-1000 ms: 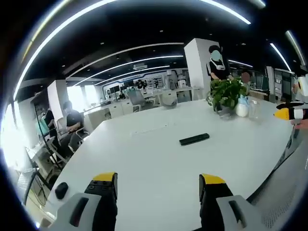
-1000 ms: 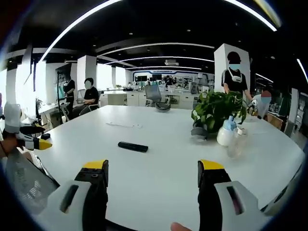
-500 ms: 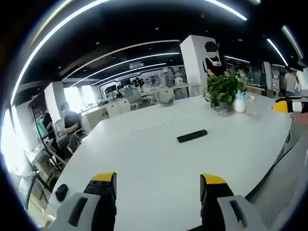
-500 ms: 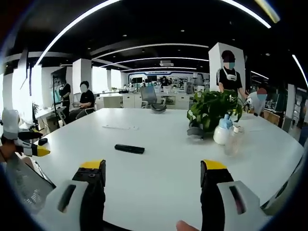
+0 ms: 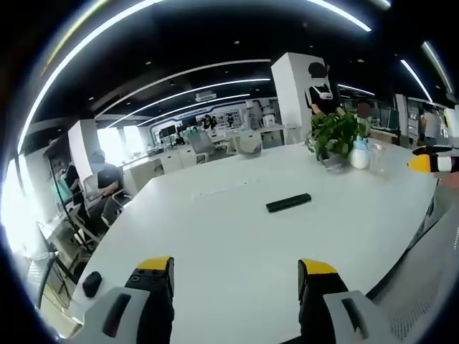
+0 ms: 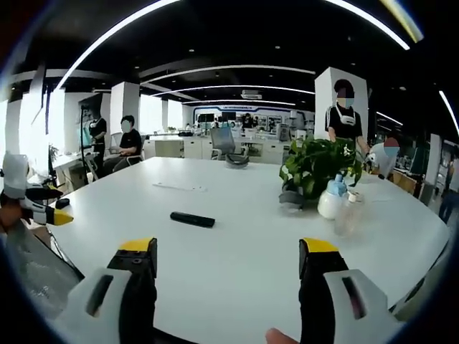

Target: Press the specified remote control buttons in sequence, fully releasing each button before pressing the next.

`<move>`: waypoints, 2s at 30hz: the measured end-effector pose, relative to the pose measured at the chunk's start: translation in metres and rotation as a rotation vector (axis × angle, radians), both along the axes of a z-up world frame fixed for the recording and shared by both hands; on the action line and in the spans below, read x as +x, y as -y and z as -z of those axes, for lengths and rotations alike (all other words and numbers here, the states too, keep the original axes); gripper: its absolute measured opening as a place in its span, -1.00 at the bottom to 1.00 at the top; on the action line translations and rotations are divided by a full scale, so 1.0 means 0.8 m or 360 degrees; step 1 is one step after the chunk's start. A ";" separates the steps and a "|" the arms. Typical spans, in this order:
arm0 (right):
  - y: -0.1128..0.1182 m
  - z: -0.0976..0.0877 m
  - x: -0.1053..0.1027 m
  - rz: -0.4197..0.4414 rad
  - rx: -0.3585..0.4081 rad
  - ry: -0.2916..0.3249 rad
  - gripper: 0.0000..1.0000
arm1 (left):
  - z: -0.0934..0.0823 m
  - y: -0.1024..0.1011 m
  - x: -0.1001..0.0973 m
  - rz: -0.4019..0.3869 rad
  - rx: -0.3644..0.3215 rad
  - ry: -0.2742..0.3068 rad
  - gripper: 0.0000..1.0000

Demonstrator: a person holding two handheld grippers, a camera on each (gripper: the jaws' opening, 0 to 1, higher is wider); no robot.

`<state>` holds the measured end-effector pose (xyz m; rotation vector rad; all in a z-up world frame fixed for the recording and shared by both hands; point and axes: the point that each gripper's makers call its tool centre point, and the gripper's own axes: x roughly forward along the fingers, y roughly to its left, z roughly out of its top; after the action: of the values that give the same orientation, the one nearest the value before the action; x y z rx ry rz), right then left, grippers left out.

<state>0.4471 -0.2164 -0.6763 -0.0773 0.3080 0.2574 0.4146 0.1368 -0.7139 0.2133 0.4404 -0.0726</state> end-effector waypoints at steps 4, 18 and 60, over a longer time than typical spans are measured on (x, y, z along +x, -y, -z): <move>0.000 0.001 0.000 -0.0001 -0.0005 -0.0002 0.66 | 0.000 -0.002 0.000 -0.0010 -0.0008 0.0012 0.43; 0.002 0.010 -0.001 -0.0004 -0.0047 -0.0044 0.60 | 0.006 0.011 -0.001 0.0068 0.0005 -0.0037 0.41; 0.032 0.043 0.003 0.0168 -0.0317 -0.0243 0.51 | -0.001 0.099 0.197 0.0914 0.0125 -0.0282 -0.08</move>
<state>0.4498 -0.2417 -0.7105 -0.2381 0.4882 0.1270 0.5724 0.0576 -0.7132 0.4085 0.5481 -0.6417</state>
